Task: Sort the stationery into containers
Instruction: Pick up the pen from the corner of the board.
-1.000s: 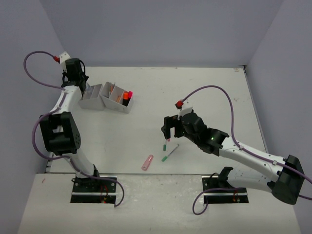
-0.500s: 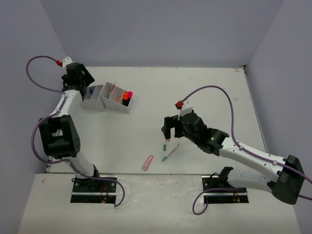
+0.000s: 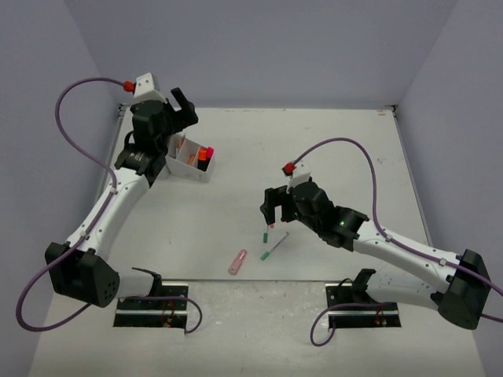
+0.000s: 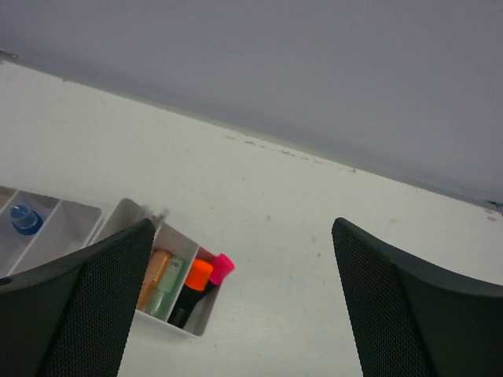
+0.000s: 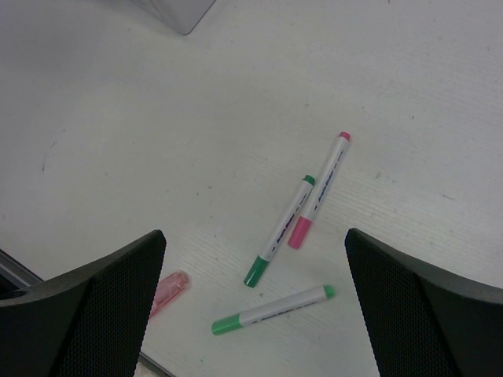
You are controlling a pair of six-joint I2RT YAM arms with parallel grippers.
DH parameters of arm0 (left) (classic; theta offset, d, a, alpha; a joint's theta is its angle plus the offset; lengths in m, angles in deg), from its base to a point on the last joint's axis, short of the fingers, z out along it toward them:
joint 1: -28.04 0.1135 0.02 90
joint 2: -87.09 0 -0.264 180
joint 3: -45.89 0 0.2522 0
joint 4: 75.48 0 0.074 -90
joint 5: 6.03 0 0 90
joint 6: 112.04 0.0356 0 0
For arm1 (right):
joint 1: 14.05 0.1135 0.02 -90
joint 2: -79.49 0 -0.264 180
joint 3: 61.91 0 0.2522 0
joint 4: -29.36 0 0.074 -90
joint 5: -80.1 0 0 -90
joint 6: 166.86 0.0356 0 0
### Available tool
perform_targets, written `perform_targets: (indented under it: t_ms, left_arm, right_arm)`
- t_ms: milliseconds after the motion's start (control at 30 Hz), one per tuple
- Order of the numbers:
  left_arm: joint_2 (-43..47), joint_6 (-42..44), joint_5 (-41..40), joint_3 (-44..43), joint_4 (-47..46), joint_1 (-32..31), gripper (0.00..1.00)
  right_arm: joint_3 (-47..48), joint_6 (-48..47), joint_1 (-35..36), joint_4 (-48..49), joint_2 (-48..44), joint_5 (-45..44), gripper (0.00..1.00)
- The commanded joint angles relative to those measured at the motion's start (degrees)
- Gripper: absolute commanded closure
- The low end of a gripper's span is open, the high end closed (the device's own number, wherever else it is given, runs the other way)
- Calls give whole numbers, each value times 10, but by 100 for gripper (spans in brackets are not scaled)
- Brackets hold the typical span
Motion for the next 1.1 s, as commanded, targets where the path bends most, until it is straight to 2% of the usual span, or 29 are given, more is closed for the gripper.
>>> perform_targets:
  t_ms: [0, 167, 300, 467, 600, 767, 933, 1067]
  left_arm:
    - [30, 12, -46, 26, 28, -62, 3]
    - [36, 18, -47, 57, 64, -124, 0]
    - [54, 14, -58, 66, 124, -170, 0]
    - [122, 27, -68, 87, 168, -183, 0]
    - [163, 47, -131, 85, 213, -183, 0]
    - [208, 84, -227, 98, 240, -183, 0]
    - [228, 101, -235, 98, 250, -183, 0]
    - [236, 105, -239, 113, 242, -183, 0]
  right_arm:
    - [22, -6, -1, 6, 8, -4, 1]
    - [42, -22, -1, -11, 39, 20, 1]
    - [86, -22, -1, -56, 111, 48, 1]
    - [94, -24, -1, -52, 149, 104, 1]
    - [115, -72, 12, -57, 196, 213, 1]
    - [140, -74, 61, -87, 278, 173, 1]
    - [158, -103, 101, -114, 315, 200, 2]
    - [200, -96, 149, -155, 372, 162, 4]
